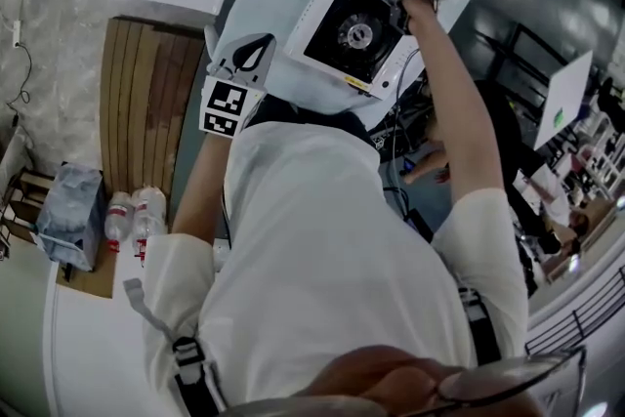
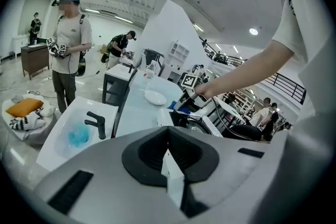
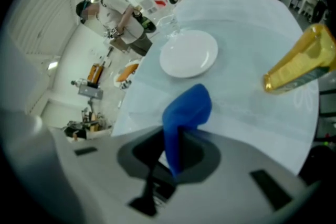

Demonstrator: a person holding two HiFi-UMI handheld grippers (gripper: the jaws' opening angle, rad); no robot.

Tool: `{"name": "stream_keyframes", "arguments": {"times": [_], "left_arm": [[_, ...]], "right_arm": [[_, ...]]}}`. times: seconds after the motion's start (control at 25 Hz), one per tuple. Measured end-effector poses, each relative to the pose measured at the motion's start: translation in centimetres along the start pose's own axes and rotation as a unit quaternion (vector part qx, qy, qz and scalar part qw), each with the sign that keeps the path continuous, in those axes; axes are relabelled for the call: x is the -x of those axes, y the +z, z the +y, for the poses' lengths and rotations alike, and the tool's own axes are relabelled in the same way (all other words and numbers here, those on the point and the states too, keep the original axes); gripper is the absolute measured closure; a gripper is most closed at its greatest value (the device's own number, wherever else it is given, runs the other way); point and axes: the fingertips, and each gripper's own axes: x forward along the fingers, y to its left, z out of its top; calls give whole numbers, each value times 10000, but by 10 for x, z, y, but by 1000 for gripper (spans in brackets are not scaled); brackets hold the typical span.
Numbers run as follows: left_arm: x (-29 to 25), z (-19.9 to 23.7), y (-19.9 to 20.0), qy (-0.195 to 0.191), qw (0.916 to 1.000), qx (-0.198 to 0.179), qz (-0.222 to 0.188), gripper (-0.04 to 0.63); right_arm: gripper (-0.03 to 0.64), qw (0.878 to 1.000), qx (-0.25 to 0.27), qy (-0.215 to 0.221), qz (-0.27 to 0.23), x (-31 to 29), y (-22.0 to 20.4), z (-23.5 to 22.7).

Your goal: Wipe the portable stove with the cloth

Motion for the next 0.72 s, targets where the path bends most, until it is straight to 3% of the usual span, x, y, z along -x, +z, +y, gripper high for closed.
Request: {"name": "stream_keyframes", "arguments": {"times": [0.4, 0.72], "left_arm": [[15, 10, -10, 156, 9997, 168, -88, 563], [35, 22, -11, 336, 9989, 241, -210, 563]], "right_arm": [[542, 9986, -422, 311, -72, -11, 18, 29], [542, 9974, -261, 663, -147, -20, 39, 72]]}}
